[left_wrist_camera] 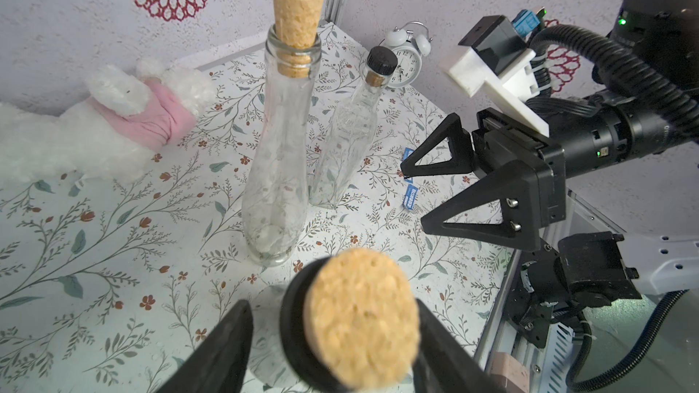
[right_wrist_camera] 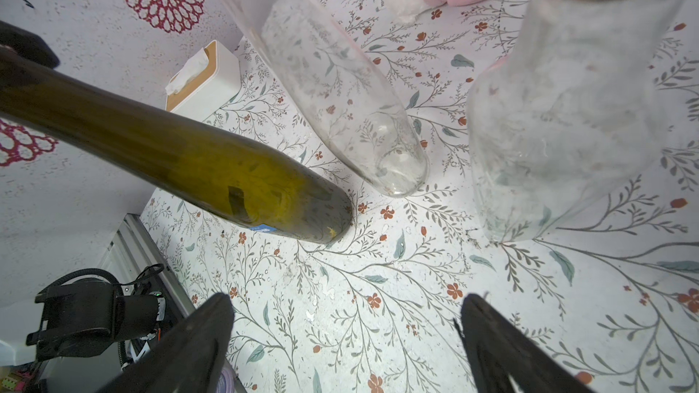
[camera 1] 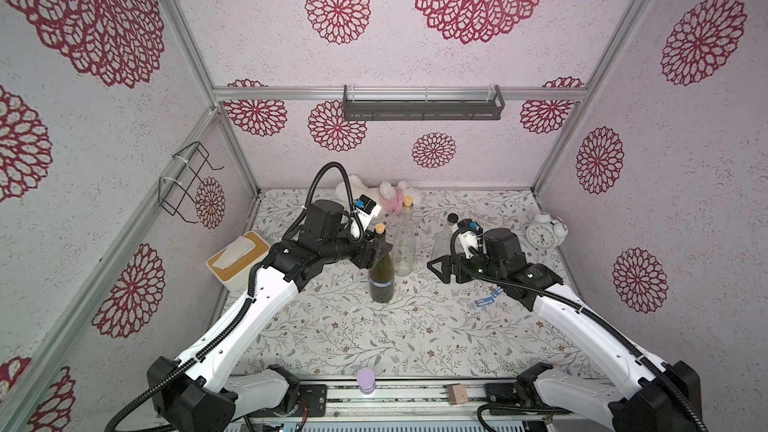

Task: Remove the label from the bottle
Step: Adjust the bottle at the center of the board.

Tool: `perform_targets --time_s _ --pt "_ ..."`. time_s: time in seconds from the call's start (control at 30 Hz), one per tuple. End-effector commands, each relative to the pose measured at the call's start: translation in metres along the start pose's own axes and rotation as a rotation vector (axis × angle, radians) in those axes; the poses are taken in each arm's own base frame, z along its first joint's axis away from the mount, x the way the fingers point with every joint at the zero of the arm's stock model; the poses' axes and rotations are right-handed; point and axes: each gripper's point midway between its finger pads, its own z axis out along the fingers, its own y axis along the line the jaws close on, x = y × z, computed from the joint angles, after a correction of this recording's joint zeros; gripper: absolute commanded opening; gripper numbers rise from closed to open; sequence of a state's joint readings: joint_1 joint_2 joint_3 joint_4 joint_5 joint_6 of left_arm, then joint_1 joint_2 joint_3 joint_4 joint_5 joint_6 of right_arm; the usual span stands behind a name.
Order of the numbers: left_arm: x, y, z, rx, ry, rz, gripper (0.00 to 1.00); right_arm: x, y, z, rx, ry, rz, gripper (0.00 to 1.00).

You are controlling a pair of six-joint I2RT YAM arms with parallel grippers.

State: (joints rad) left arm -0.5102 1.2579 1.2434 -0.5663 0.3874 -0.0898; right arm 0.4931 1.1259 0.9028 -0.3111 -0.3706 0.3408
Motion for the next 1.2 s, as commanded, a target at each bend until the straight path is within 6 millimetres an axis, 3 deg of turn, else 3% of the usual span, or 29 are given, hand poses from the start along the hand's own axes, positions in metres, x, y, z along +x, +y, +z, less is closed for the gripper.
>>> perform_targets --time_s 0.0,0.3,0.47,0.57,0.83,1.03,1.17 --pt "-0.012 0.001 0.003 0.010 -0.033 0.024 0.63 -0.010 0.004 -0.001 -0.023 -0.029 -0.024 0.97" --pt "-0.015 0.009 0.010 -0.016 -0.039 0.008 0.45 -0.011 0.004 0.001 -0.023 -0.021 -0.044 0.96" --pt "-0.016 0.012 0.008 -0.042 -0.042 -0.002 0.31 -0.013 0.005 0.001 -0.029 -0.028 -0.054 0.96" --pt "-0.016 0.016 0.003 -0.076 -0.048 -0.003 0.28 -0.013 0.005 0.003 -0.027 -0.025 -0.062 0.96" --pt "-0.034 0.033 -0.030 -0.258 -0.116 -0.055 0.24 -0.015 0.006 -0.002 -0.006 -0.017 -0.071 0.96" --pt "-0.038 0.052 -0.066 -0.519 -0.160 -0.136 0.23 -0.015 0.026 0.001 -0.017 -0.022 -0.169 0.93" --pt "-0.040 0.051 -0.083 -0.675 -0.190 -0.189 0.22 -0.014 0.038 0.010 -0.019 -0.012 -0.217 0.92"
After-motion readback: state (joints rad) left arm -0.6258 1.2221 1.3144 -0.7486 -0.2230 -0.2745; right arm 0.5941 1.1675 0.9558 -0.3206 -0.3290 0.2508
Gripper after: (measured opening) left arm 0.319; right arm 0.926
